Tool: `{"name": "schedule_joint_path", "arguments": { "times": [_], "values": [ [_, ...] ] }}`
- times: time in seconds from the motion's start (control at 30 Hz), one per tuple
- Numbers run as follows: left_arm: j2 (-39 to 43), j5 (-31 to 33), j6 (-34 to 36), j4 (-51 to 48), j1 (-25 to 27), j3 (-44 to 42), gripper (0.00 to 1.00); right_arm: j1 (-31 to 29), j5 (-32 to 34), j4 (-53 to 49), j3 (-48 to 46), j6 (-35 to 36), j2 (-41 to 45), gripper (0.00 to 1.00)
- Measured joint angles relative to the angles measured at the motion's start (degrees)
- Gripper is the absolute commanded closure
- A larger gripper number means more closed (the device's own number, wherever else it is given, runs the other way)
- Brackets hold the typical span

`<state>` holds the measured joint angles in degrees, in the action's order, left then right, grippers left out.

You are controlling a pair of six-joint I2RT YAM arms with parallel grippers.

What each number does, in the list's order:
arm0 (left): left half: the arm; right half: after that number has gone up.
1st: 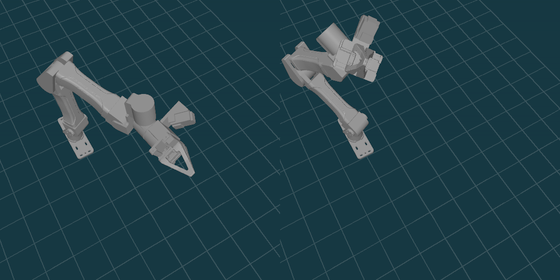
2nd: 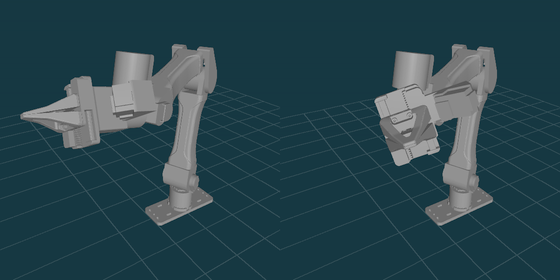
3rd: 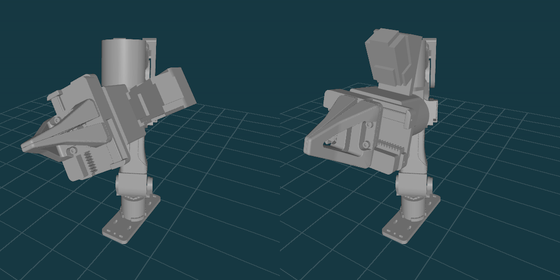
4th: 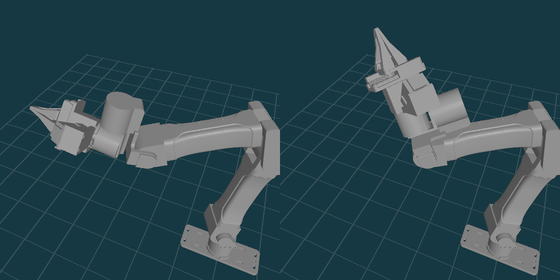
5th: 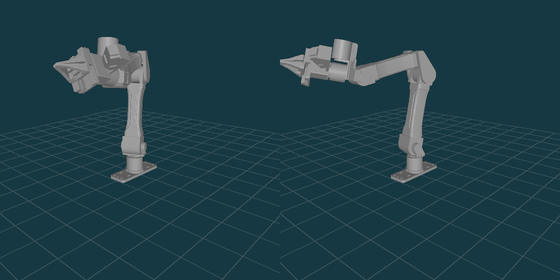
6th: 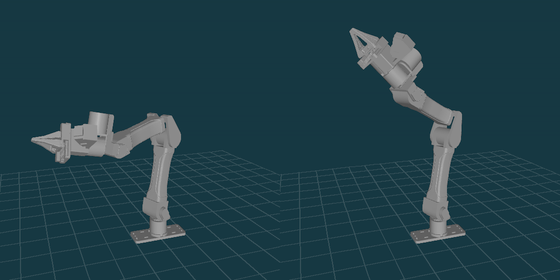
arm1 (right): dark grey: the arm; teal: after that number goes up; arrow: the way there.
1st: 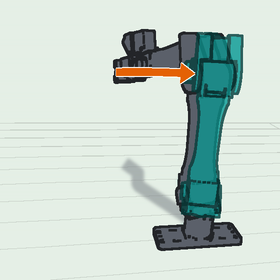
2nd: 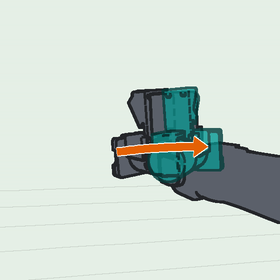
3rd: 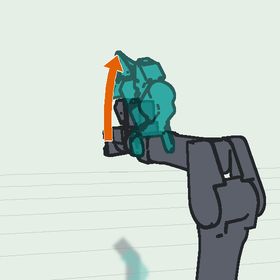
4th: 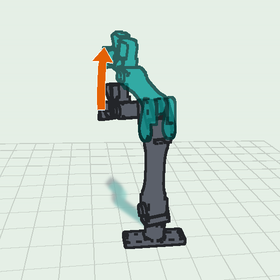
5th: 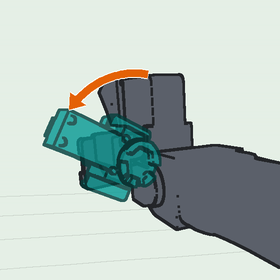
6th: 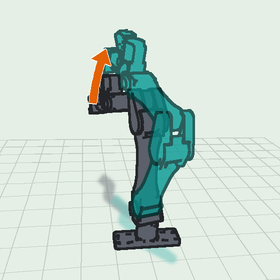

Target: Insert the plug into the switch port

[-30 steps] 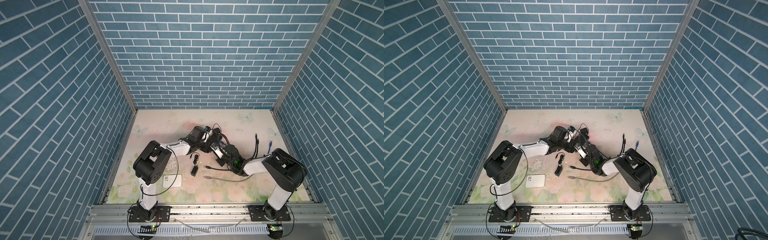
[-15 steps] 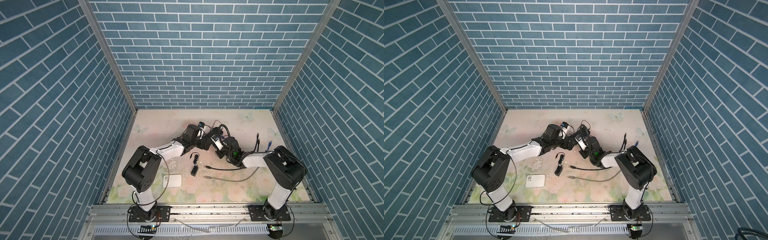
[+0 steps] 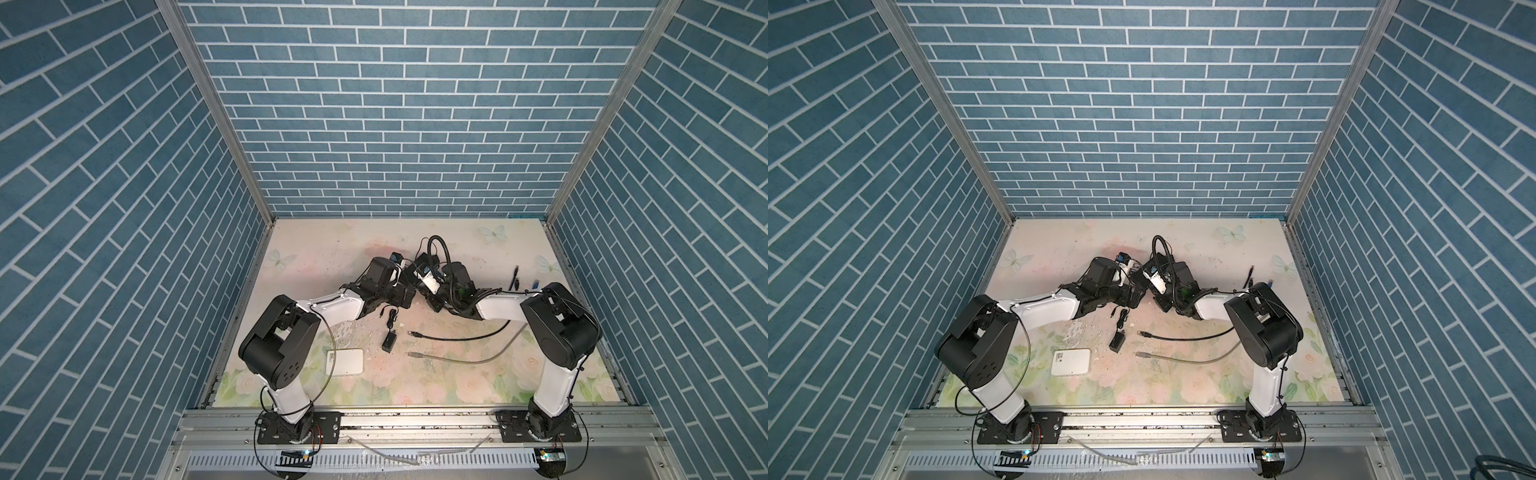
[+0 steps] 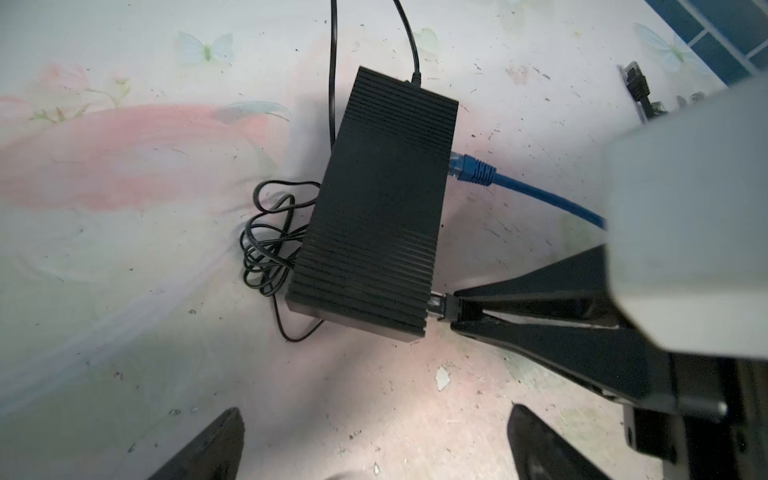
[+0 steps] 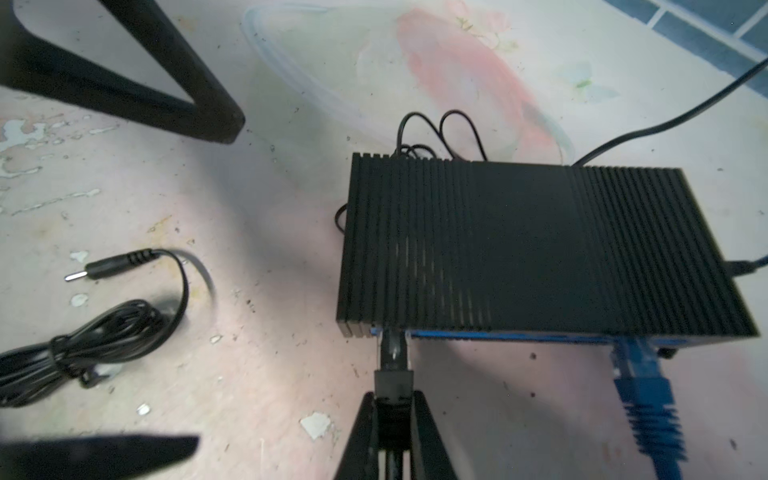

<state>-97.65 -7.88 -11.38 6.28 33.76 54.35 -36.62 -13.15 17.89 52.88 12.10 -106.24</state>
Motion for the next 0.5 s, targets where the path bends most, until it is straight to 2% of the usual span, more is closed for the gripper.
{"name": "schedule_joint_path", "arguments": {
  "times": [0.17,0.37,0.5],
  "values": [
    [0.83,0.96,0.17,0.00,0.00,0.00,0.00,-0.09,-1.81,-2.67,0.00,-0.15,-0.04,0.96],
    [0.83,1.25,0.44,0.00,-0.02,-0.02,0.00,-0.13,-2.34,-4.00,-0.02,-0.33,-0.50,0.76],
    [0.83,1.25,0.48,0.00,-0.09,-0.07,0.00,-0.13,-2.80,-4.13,-0.79,-0.33,0.13,0.71]
  ]
}}
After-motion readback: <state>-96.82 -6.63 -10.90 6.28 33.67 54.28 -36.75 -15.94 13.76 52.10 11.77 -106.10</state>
